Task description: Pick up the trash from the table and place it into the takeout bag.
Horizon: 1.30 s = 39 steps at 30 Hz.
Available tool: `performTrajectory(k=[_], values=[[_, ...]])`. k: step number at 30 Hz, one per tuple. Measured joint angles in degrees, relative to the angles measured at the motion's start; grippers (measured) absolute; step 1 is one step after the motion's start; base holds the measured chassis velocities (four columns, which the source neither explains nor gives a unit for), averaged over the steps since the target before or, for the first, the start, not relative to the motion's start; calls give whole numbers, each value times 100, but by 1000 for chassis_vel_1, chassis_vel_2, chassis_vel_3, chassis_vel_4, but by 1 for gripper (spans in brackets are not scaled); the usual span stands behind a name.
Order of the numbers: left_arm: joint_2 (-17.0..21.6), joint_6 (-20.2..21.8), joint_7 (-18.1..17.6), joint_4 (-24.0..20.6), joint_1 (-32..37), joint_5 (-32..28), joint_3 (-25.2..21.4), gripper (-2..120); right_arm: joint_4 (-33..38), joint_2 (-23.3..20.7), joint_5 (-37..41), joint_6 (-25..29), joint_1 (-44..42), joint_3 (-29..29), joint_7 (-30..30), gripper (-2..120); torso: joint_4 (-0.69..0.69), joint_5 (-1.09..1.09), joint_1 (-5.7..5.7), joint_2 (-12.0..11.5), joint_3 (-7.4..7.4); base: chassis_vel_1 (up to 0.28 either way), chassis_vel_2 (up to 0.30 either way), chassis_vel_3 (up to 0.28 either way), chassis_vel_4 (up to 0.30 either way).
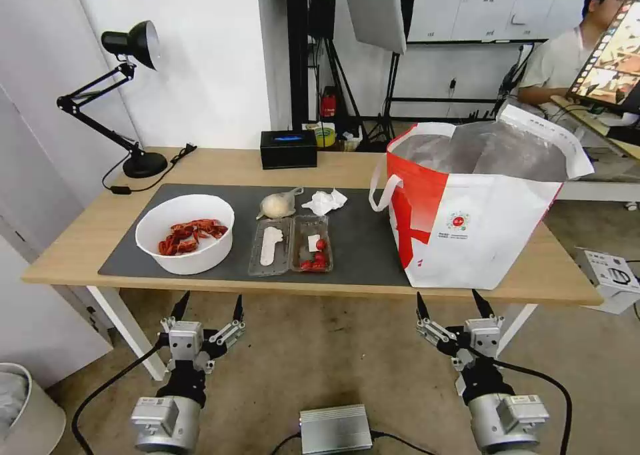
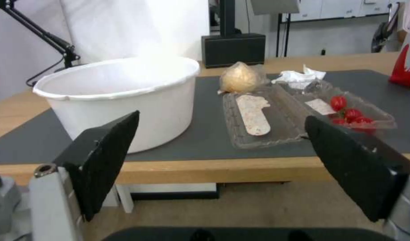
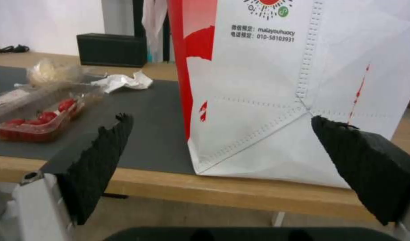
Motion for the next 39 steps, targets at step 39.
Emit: performTrajectory(k=[39], values=[[979, -515, 519, 1082, -343, -1987, -116, 100, -314, -1934, 1250, -244, -66, 21, 1226, 100, 0, 1, 0, 0, 0, 0, 0, 0, 0]])
